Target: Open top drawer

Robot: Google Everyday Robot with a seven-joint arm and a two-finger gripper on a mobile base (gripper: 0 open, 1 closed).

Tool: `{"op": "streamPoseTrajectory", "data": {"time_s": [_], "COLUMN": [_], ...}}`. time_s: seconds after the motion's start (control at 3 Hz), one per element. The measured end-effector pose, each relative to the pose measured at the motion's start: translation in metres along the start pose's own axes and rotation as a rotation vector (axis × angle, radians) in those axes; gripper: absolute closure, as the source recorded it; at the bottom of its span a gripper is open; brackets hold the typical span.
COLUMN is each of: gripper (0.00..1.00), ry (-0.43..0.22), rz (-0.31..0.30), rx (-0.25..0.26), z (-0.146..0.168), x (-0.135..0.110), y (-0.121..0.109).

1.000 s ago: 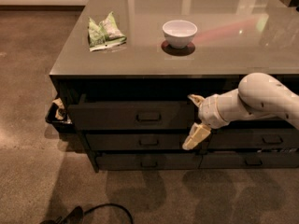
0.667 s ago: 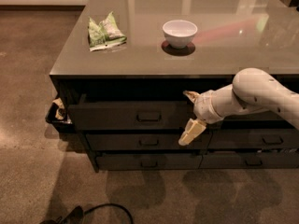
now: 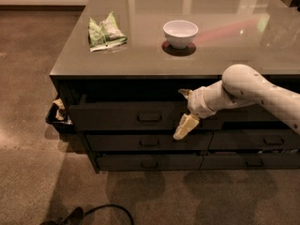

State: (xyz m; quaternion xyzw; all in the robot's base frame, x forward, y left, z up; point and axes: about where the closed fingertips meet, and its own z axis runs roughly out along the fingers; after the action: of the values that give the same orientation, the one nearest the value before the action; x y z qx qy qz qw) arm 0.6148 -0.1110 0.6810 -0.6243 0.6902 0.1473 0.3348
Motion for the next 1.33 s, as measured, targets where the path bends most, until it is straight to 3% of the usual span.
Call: {"op": "streamPoseTrajectory", "data": {"time_s": [0.67, 1.33], "gripper": [0.01, 0.43], "ry": [0.023, 0.03], "rz": [0.065, 0.075], "rx": [-0.045, -0.06], "z": [0.027, 0.025], "x": [0.024, 0.024], "y": [-0.008, -0.008]}}
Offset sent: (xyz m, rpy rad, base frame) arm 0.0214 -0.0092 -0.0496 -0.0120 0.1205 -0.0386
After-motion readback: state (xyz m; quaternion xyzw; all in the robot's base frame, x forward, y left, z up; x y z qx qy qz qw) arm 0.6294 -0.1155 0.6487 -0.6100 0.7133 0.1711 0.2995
